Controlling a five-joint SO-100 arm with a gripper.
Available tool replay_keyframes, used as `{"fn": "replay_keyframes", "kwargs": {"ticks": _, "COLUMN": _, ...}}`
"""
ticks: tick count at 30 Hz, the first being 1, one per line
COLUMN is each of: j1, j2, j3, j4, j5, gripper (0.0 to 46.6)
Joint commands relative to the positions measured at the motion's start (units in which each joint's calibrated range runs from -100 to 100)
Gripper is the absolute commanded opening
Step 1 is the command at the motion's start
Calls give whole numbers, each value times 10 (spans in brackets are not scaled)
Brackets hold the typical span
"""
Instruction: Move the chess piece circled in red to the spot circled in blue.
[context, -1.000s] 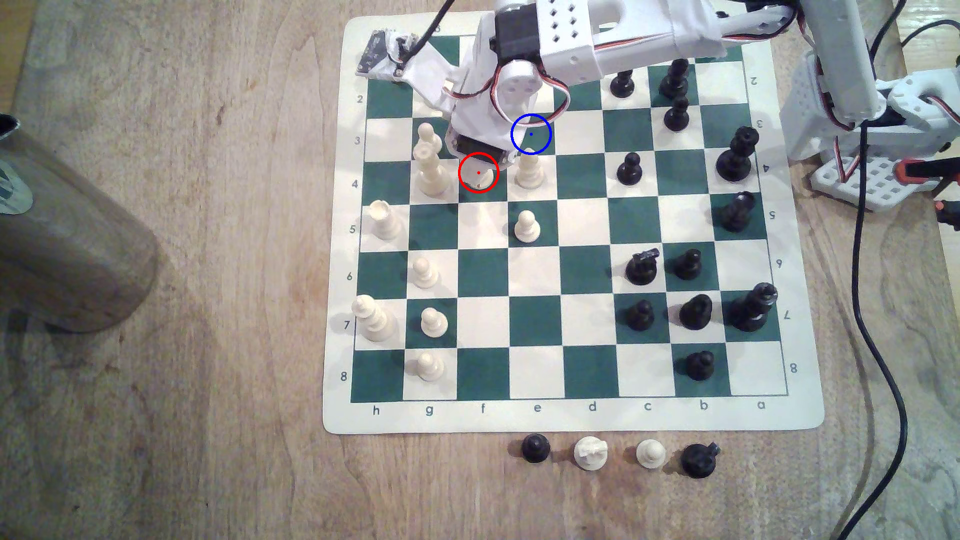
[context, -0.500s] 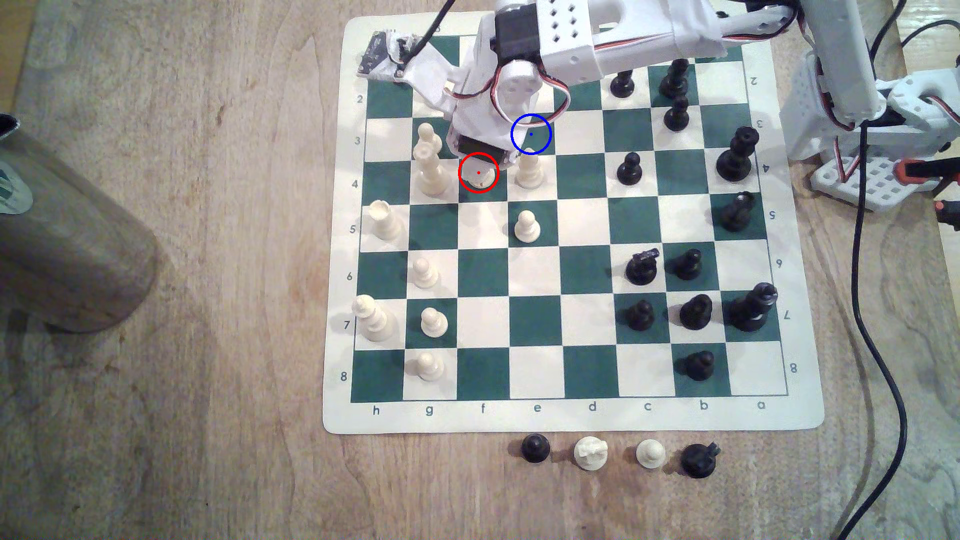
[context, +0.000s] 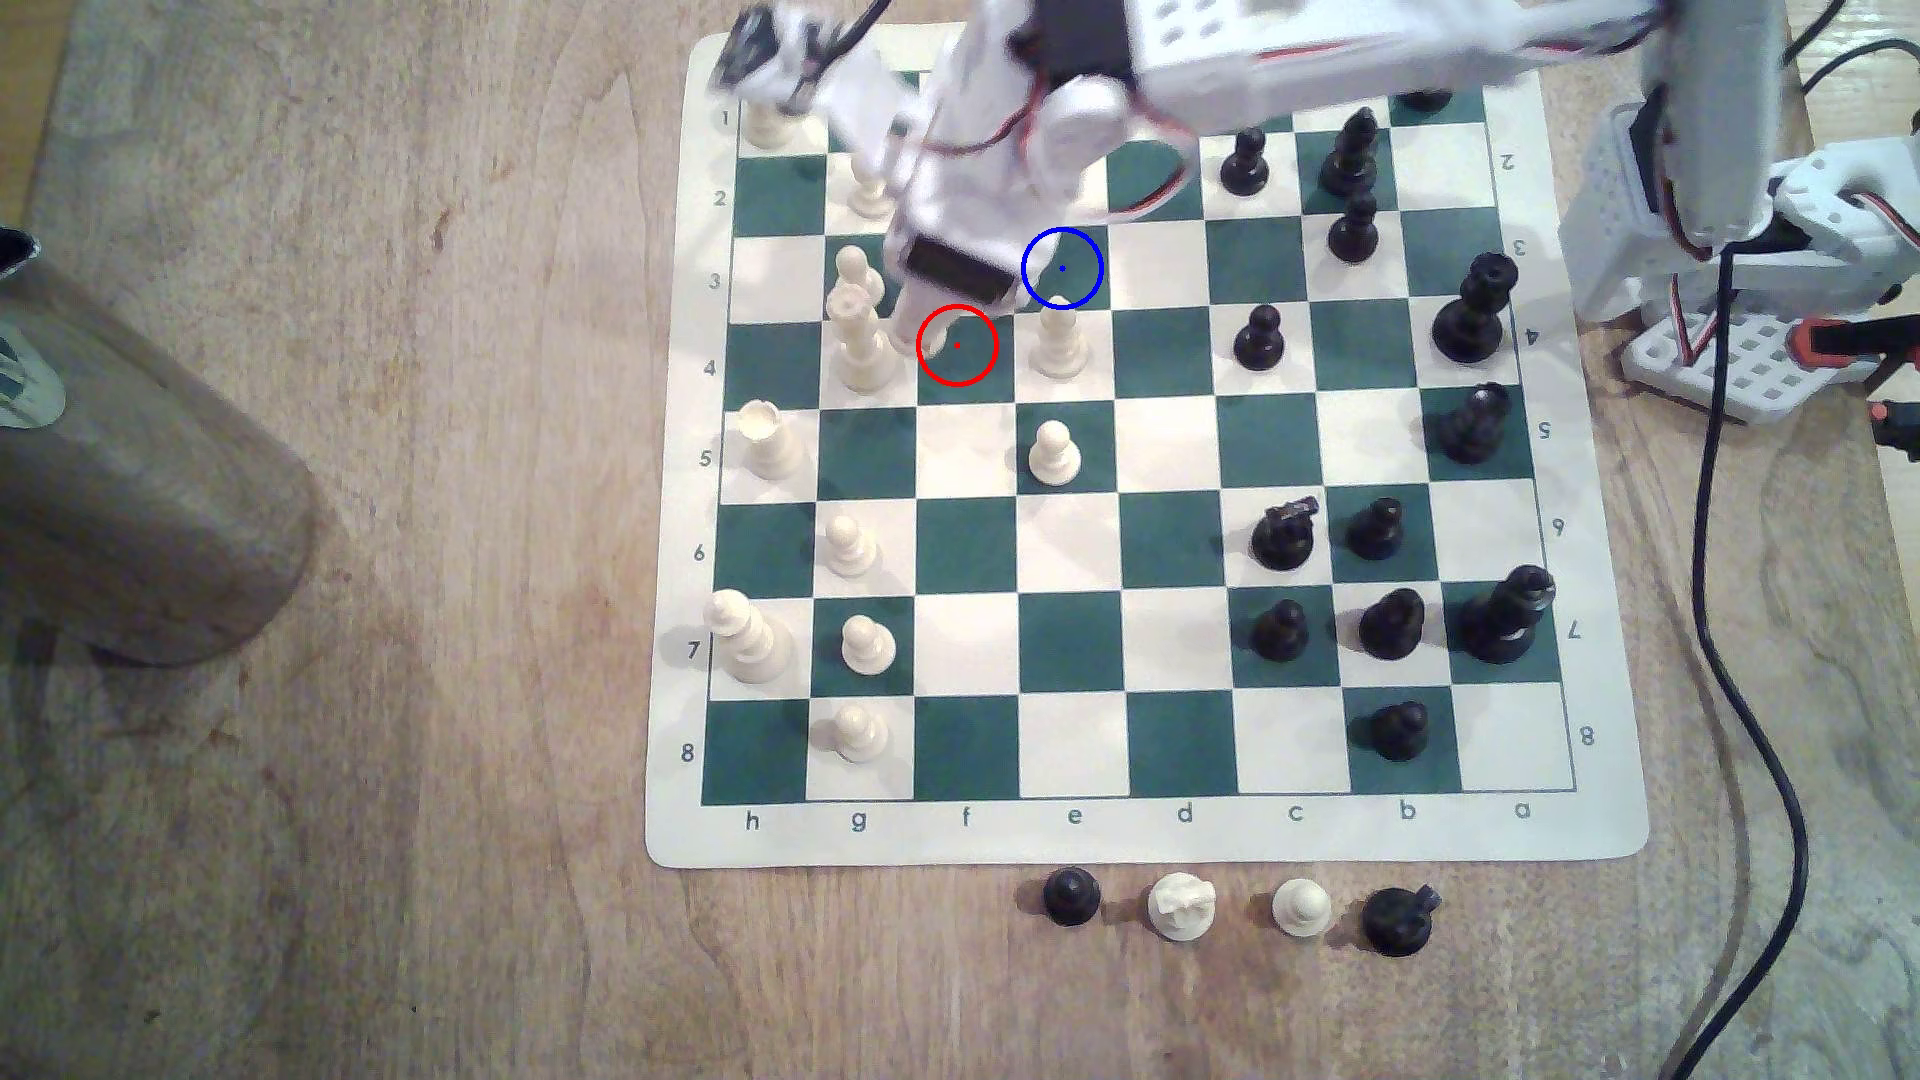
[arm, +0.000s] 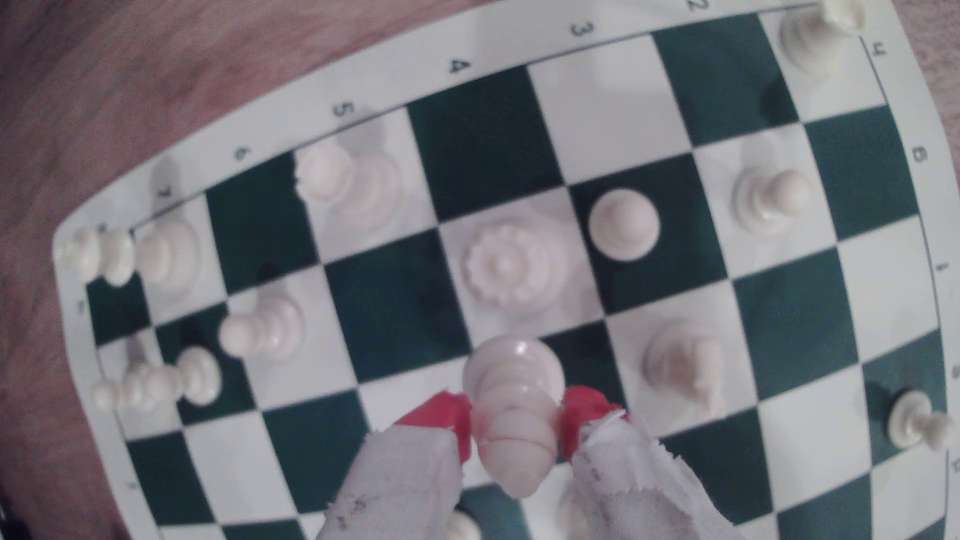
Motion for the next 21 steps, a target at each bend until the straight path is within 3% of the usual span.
{"fn": "replay_keyframes", "kwargs": {"ticks": 1, "j1": 12, "j2": -138, "j3": 54, "j4": -12, "j5": 2, "gripper": 2}}
{"fn": "replay_keyframes", "kwargs": {"ticks": 7, "j1": 24, "j2": -208, "j3": 137, "j4": -14, "j5": 9, "gripper": 2}}
{"fn": "replay_keyframes", "kwargs": {"ticks": 13, "j1": 71, "j2": -256, "j3": 229, "j4": -31, "j5": 22, "gripper": 2}}
{"fn": "replay_keyframes", "kwargs": {"ticks": 21, "j1": 102, "j2": -245, "j3": 291, "j4": -64, "j5": 30, "gripper": 2}}
